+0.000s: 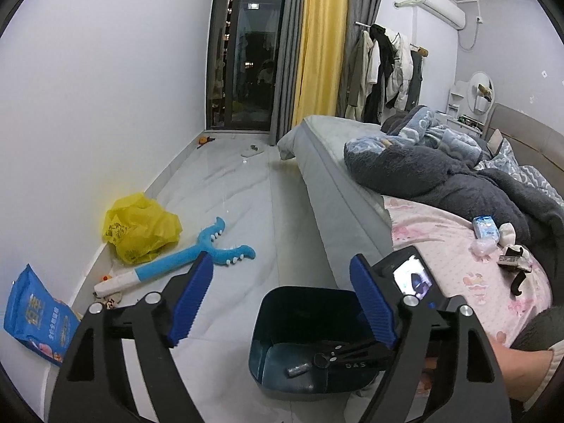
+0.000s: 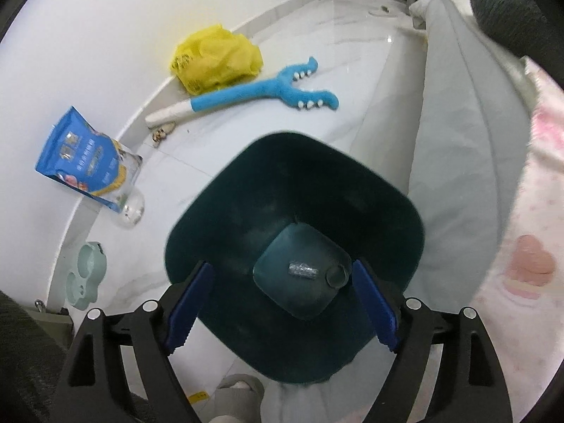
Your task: Collect trash
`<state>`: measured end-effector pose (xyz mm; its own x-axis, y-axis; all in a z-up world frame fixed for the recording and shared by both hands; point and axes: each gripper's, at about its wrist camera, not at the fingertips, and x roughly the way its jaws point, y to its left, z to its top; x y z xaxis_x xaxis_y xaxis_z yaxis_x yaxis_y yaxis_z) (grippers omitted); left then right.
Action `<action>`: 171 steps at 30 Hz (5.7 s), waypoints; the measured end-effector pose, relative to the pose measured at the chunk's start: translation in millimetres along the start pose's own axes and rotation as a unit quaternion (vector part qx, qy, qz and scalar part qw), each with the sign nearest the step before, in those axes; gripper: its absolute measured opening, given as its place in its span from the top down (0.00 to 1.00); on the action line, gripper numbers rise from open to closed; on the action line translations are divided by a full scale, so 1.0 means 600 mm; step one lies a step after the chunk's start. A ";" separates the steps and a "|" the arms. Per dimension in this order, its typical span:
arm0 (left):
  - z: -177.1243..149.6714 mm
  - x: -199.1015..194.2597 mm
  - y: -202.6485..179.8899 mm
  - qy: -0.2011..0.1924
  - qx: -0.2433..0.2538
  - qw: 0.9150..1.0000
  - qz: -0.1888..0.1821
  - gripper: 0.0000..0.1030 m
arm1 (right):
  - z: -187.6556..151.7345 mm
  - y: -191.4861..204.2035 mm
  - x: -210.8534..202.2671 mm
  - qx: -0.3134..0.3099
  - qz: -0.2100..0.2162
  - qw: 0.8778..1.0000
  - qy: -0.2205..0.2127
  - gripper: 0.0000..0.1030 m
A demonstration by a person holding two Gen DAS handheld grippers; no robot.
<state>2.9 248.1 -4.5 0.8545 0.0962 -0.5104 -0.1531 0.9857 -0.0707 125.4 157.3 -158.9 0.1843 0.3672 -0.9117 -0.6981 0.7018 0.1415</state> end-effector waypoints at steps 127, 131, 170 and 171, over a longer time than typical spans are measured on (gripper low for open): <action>-0.016 0.258 -0.665 0.255 0.193 0.927 -0.197 0.61 | -0.341 -0.531 -0.463 0.061 -0.070 0.973 -0.210 0.62; -0.018 0.261 -0.662 0.257 0.194 0.926 -0.198 0.73 | -0.334 -0.529 -0.464 0.061 -0.069 0.973 -0.213 0.62; 0.020 0.189 -0.466 0.129 0.151 0.970 -0.139 0.76 | -0.198 -0.444 -0.449 0.094 -0.009 0.965 -0.244 0.62; 0.019 0.187 -0.460 0.128 0.151 0.971 -0.137 0.76 | -0.193 -0.440 -0.447 0.093 -0.006 0.965 -0.243 0.62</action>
<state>146.7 -11.9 -32.7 0.6857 -0.1748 -0.7066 0.2473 0.9689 0.0003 180.1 -197.0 3.6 0.5266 0.5692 -0.6314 -0.5651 0.7893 0.2402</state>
